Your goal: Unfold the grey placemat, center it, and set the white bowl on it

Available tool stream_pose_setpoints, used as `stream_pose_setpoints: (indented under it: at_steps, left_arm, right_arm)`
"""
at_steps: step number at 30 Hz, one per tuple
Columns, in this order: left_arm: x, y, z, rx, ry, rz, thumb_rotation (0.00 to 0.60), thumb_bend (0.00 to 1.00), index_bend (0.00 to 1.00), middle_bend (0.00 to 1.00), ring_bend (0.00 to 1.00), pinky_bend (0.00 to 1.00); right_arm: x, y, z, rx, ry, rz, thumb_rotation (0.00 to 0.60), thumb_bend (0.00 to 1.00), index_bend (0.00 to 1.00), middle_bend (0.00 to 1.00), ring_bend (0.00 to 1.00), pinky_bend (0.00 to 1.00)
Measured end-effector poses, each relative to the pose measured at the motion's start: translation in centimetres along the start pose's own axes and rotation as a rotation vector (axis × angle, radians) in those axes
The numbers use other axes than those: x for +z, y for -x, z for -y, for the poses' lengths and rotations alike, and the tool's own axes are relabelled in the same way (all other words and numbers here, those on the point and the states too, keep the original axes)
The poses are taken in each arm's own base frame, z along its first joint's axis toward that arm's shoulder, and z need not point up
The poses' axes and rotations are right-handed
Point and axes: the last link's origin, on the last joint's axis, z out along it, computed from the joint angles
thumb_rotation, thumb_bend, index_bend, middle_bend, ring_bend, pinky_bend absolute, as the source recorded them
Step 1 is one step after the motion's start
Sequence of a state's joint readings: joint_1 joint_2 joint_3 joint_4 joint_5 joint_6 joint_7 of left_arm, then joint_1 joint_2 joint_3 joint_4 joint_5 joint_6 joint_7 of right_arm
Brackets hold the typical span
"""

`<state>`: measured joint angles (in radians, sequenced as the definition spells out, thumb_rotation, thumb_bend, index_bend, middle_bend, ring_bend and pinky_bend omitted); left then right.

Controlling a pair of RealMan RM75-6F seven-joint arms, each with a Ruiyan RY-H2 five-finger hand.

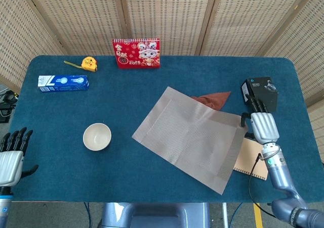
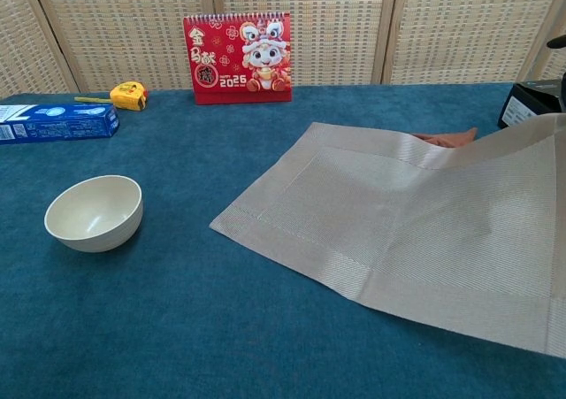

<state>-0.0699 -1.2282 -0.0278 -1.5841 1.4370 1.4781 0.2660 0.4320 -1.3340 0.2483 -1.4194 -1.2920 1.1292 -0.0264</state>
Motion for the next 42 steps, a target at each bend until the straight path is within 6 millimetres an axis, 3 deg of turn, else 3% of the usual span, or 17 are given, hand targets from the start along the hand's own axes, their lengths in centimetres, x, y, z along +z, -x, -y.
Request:
stream_pose_setpoints:
  at_steps: [18, 27, 29, 33, 35, 38, 42]
  left_arm:
    - [0.1, 0.2, 0.1, 0.01, -0.012, 0.006, 0.6, 0.12, 0.0, 0.0, 0.0, 0.0]
    - [0.2, 0.4, 0.1, 0.015, -0.01, 0.013, 0.6, 0.12, 0.0, 0.0, 0.0, 0.0]
    - [0.2, 0.4, 0.1, 0.016, -0.01, 0.014, 0.6, 0.12, 0.0, 0.0, 0.0, 0.0]
    - [0.2, 0.5, 0.0, 0.016, -0.008, 0.015, 0.6, 0.12, 0.0, 0.0, 0.0, 0.0]
    - [0.2, 0.5, 0.0, 0.015, -0.009, 0.014, 0.6, 0.12, 0.0, 0.0, 0.0, 0.0]
    - [0.2, 0.5, 0.0, 0.014, -0.008, 0.015, 0.6, 0.12, 0.0, 0.0, 0.0, 0.0]
    - [0.1, 0.5, -0.1, 0.014, -0.003, 0.016, 0.6, 0.12, 0.0, 0.0, 0.0, 0.0]
  right_arm:
    - [3.5, 0.9, 0.7, -0.08, 0.04, 0.041, 0.6, 0.46, 0.71, 0.06, 0.0, 0.0]
    - [4.8, -0.6, 0.0, -0.081, 0.093, -0.007, 0.6, 0.43, 0.7, 0.05, 0.0, 0.0]
    - [4.7, -1.0, -0.4, -0.095, 0.1, -0.018, 0.6, 0.37, 0.59, 0.01, 0.0, 0.0]
    - [4.2, -1.5, -1.3, -0.136, 0.118, -0.013, 0.6, 0.29, 0.26, 0.0, 0.0, 0.0]
    - [3.9, -1.7, -1.6, -0.14, 0.129, -0.009, 0.6, 0.26, 0.17, 0.0, 0.0, 0.0]
    - [3.0, -2.4, -2.3, -0.137, 0.15, -0.016, 0.6, 0.21, 0.1, 0.0, 0.0, 0.0]
    - [1.6, -3.3, -3.5, -0.142, 0.174, -0.054, 0.6, 0.19, 0.08, 0.0, 0.0, 0.0]
